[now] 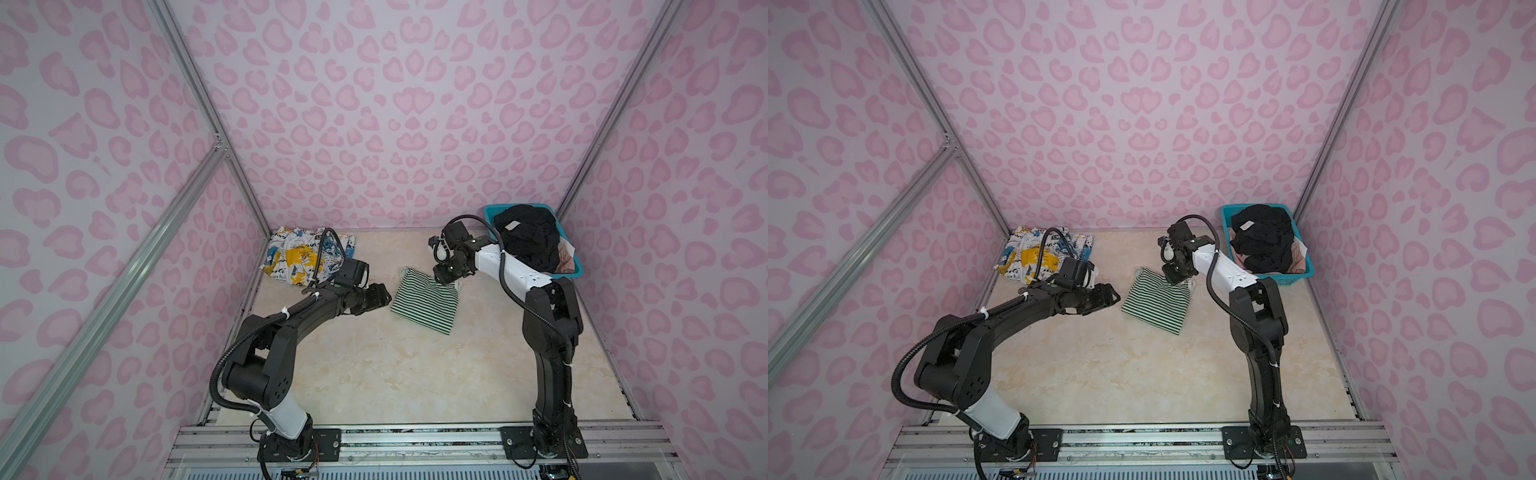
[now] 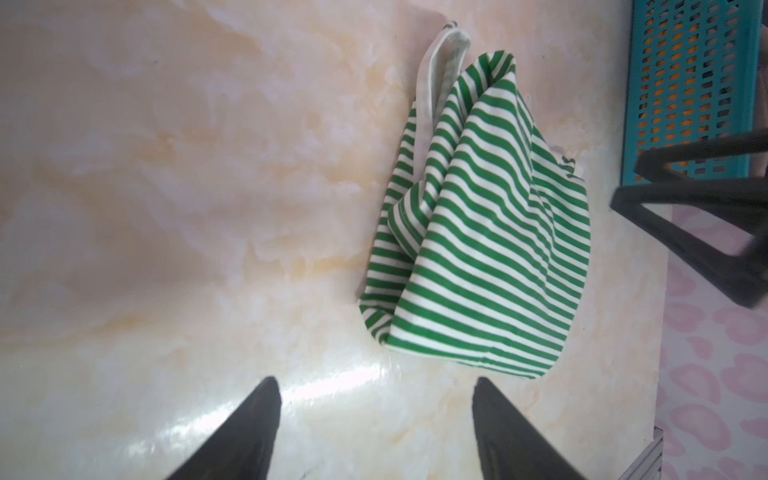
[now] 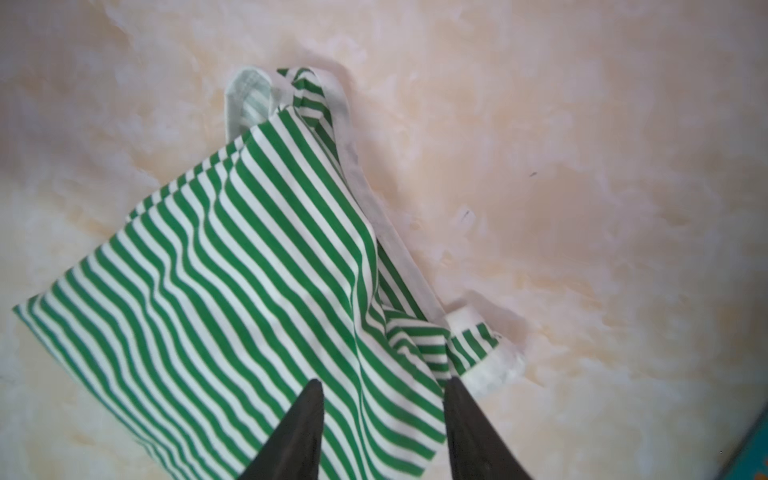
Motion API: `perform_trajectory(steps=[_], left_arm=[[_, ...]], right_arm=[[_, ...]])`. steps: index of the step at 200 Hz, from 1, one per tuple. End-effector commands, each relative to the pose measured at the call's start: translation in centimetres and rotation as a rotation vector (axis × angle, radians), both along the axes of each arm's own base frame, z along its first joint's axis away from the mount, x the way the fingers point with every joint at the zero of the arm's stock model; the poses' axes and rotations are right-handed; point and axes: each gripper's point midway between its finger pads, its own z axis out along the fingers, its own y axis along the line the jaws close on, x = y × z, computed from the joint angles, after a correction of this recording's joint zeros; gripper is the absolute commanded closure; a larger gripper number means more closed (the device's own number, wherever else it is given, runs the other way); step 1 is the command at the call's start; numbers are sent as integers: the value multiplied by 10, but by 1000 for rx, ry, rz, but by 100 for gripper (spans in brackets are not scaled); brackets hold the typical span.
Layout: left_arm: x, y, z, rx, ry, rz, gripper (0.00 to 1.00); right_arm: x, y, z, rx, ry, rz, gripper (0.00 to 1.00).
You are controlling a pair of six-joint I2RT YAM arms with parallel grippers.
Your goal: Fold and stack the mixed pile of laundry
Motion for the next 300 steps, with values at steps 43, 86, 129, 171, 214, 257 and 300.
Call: perform_trajectory(steps=[43,86,129,171,214,257,300], left_arm=[[39,-48,-24,-115,33,-156,28],[15,-55,-50,-181,111,-155,33],[-23,-45,-68,-171,161,-86,53],[-57,-30,-58,-107,152,-36,59],[-32,-1,-47,121,77,35,29],[4,-25,-64,126,53,-32,32],[7,-25,-88,151,103,-20,51]], right_arm=[[-45,-27,-36,0,155,-166,49],[-52,-30,-79,-1,264,-231,50],[-52,-31,-102,-45,303,-208,52],[-52,-33,-103,-93,295,-149,53],[-56,-27,-103,-114,289,-102,54],[-61,-18,-105,-111,294,-88,56],[-61,-13,-104,-94,293,-87,56]])
